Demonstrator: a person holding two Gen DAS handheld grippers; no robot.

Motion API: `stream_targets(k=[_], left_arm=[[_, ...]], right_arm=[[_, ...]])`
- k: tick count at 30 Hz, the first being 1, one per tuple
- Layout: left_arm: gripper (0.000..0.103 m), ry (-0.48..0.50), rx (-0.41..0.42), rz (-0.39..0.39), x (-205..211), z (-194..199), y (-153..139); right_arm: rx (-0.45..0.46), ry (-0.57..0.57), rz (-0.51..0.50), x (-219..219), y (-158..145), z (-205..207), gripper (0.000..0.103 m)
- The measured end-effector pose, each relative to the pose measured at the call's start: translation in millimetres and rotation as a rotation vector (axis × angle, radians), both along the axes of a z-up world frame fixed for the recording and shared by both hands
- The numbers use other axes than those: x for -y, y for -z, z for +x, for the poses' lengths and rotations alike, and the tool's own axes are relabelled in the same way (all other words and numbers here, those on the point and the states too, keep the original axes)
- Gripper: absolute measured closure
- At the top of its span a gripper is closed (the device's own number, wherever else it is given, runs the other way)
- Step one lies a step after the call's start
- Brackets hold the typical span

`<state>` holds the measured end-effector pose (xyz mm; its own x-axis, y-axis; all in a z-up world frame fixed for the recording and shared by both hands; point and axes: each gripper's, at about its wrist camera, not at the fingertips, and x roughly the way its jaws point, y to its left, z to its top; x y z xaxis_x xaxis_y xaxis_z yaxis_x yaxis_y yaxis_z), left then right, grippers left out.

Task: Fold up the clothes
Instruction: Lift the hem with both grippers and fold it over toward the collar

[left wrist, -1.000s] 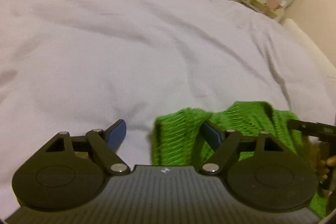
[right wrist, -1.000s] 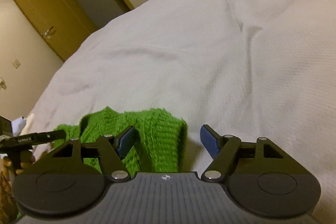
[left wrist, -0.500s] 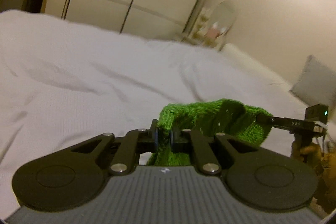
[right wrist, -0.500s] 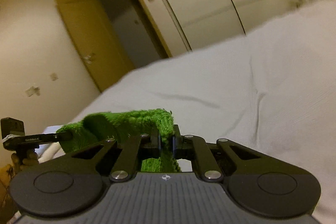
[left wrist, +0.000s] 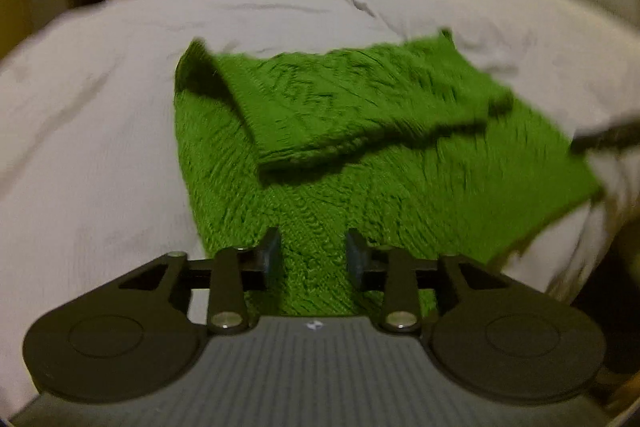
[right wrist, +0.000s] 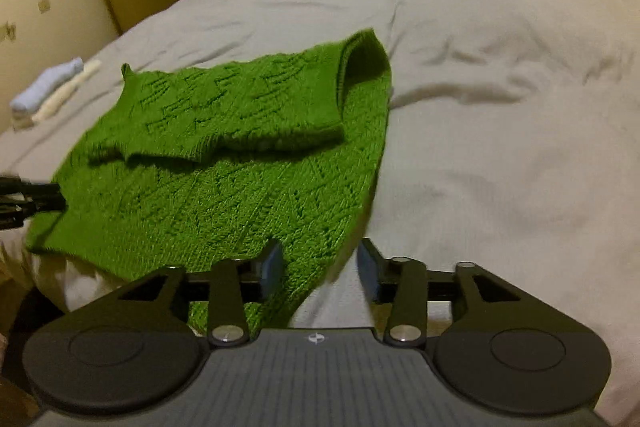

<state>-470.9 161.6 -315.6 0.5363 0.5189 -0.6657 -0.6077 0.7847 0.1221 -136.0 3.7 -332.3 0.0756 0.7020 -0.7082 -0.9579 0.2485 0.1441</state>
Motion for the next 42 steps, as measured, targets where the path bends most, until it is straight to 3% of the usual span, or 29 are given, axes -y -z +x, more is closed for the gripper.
stream_targets(k=[4,8,12,15,17,19,20,21,24,28,34,42], left_arm=[[0.060,0.109,-0.137,0.244,6,26,-3],[0.057,0.236,-0.291,0.435,10,46,9],[0.056,0.319,-0.421,0.541,1,57,31],[0.056,0.368,-0.469,0.604,-4,59,45],[0.063,0.407,-0.491,0.636,-4,62,51],[0.091,0.425,-0.499,0.642,-7,64,54],[0.091,0.432,-0.502,0.643,-8,65,56],[0.092,0.418,-0.485,0.641,-8,62,53],[0.093,0.354,-0.400,0.615,-3,46,39],[0.093,0.290,-0.292,0.548,22,16,24],[0.093,0.233,-0.305,0.511,50,-1,38],[0.093,0.229,-0.298,0.511,54,-1,30]], right_arm=[[0.163,-0.063,0.038,-15,-17,-13,0.044],[0.418,-0.187,-0.021,-47,-4,-34,0.044],[0.640,-0.317,-0.077,-74,18,-50,0.044],[0.726,-0.373,-0.079,-92,31,-51,0.044],[0.758,-0.394,-0.068,-103,39,-50,0.045],[0.780,-0.409,-0.052,-112,46,-48,0.065],[0.784,-0.415,-0.048,-116,49,-47,0.087],[0.780,-0.416,-0.047,-116,49,-49,0.090],[0.849,-0.379,0.026,-95,35,-65,0.093],[0.789,-0.309,0.071,-57,15,-81,0.093],[0.754,-0.314,0.047,-26,28,-110,0.093],[0.736,-0.287,0.029,-15,28,-109,0.093]])
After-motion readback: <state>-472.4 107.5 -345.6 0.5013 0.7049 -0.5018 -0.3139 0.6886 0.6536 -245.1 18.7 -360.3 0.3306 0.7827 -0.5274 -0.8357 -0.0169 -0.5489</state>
